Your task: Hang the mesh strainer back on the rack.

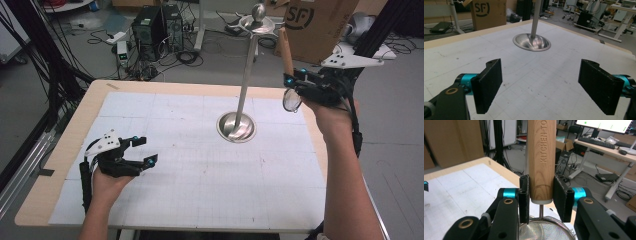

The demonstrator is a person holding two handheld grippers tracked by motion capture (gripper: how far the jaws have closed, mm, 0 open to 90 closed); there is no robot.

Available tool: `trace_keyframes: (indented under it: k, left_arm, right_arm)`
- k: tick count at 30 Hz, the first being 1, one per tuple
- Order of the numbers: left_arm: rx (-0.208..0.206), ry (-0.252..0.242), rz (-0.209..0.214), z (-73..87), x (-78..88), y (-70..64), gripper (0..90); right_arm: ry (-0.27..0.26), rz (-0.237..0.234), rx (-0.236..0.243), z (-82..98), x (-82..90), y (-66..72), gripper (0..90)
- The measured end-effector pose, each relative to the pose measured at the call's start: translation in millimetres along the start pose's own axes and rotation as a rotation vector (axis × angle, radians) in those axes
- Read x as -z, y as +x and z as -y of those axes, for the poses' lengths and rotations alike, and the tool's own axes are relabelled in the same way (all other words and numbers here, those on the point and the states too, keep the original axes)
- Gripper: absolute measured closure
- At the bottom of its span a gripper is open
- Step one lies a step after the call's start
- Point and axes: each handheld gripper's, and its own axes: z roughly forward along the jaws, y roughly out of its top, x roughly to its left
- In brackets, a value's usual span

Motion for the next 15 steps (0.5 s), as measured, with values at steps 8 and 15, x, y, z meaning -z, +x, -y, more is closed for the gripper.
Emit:
trace_keyframes:
  k: [8, 15]
  left_arm:
    - [0.003, -0.005, -0.003, 0.0, 1.7, 1.6, 20.0]
    - [0.005, -0.011, -0.004, -0.2, 2.5, 1.6, 20.0]
  right_arm:
    - [0.025, -0.002, -0.006, -0.8, -15.9, 0.0, 68.4]
    - [0.045, -0.014, -0.018, -0.8, -29.0, 4.3, 68.3]
